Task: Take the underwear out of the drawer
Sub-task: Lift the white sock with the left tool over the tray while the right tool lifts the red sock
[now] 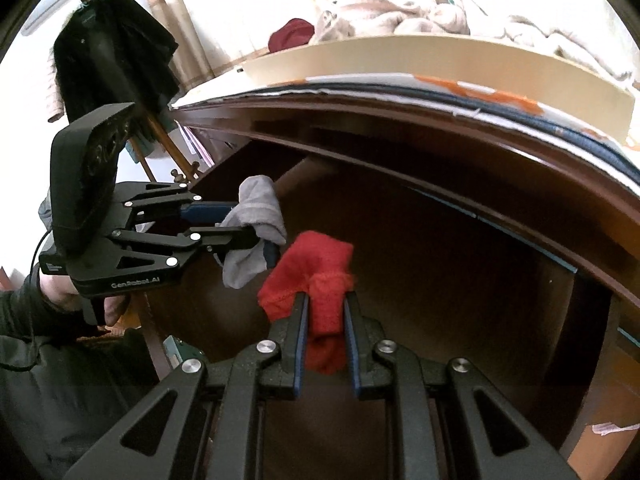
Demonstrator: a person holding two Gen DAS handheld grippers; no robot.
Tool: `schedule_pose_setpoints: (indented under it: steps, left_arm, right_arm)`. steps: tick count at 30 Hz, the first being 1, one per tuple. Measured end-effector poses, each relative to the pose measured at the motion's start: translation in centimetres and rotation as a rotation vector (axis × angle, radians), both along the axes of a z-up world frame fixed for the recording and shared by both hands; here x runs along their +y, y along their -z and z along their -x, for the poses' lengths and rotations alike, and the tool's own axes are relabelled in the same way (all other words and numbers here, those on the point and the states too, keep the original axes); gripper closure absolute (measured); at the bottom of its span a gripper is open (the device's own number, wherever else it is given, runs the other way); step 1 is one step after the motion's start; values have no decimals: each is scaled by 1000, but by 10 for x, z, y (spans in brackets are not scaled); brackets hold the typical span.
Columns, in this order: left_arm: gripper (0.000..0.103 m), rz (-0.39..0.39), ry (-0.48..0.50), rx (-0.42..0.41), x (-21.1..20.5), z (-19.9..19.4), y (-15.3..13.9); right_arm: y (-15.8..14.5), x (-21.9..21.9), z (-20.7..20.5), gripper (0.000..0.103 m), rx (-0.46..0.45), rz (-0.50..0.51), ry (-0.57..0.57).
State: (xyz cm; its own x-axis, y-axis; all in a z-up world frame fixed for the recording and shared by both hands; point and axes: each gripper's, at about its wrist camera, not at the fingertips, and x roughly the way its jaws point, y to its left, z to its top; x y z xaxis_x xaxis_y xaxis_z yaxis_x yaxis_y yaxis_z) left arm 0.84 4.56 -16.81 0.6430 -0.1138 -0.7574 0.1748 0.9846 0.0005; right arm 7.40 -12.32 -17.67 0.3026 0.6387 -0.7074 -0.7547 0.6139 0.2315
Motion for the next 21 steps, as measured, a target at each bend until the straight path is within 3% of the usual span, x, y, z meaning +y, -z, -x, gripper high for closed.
schedule_pose_setpoints:
  steps: [12, 21]
  left_arm:
    - [79, -26, -52, -101, 11, 14, -17]
    - [79, -52, -80, -186, 17, 21, -32]
  right_arm:
    - [-8, -30, 14, 85, -66, -67, 21]
    - [-19, -54, 40, 85, -193, -119, 40]
